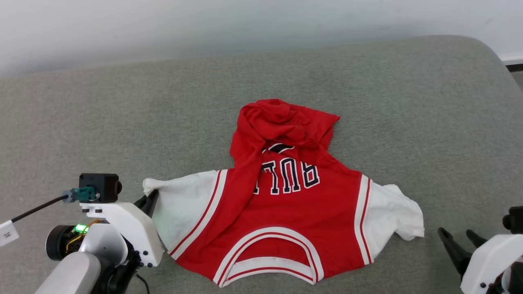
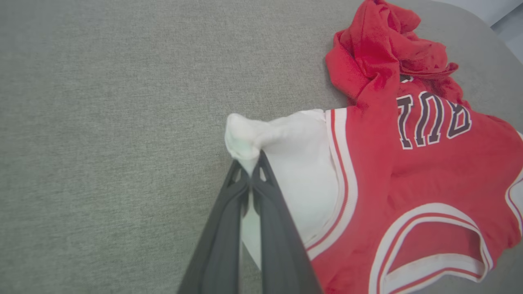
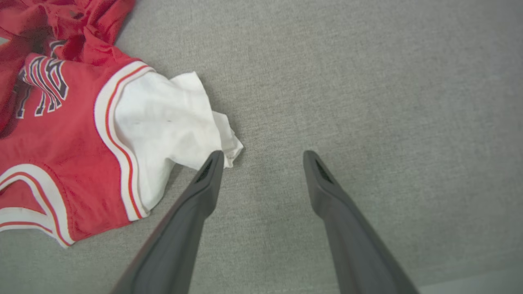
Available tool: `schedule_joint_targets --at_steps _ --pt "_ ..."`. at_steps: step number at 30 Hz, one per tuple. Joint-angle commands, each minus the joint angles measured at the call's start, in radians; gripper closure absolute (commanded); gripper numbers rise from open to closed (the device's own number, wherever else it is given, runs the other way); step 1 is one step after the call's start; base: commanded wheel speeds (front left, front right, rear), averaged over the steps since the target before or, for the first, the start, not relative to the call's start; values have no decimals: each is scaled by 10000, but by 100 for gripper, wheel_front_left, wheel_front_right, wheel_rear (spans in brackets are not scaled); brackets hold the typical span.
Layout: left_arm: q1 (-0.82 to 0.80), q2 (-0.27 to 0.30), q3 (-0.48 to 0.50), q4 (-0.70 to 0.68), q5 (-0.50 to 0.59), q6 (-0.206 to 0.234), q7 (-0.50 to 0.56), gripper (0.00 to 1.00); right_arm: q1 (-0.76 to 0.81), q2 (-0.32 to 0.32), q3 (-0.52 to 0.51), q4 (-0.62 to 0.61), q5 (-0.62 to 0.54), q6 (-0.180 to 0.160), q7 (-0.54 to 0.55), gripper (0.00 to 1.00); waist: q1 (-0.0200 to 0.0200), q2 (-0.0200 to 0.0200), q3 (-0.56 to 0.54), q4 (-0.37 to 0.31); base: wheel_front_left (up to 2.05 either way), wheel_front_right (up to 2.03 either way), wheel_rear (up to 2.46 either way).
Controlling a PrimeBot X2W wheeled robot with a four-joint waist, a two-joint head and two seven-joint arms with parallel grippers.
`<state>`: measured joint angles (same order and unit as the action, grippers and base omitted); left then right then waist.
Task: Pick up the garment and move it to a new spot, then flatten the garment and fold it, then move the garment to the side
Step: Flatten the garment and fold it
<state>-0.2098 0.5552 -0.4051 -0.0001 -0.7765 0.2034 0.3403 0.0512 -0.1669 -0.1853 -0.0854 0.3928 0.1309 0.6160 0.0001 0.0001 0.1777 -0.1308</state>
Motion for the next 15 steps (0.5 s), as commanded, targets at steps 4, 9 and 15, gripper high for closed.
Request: schedule_joint_targets --at_steps 4,9,15 --pt "-158 -42 -76 -762 371 236 -199 100 -556 -311 413 394 253 -5 829 0 -1 -1 252 329 0 0 0" --pt "-258 -33 -193 -1332 605 354 -180 100 -1115 -430 821 1035 369 -3 1120 0 -1 -1 555 500 0 0 0" --pt "-389 -63 -320 -1723 794 443 -165 100 -1546 -542 1571 2196 628 -3 1602 0 -1 -1 799 691 0 0 0"
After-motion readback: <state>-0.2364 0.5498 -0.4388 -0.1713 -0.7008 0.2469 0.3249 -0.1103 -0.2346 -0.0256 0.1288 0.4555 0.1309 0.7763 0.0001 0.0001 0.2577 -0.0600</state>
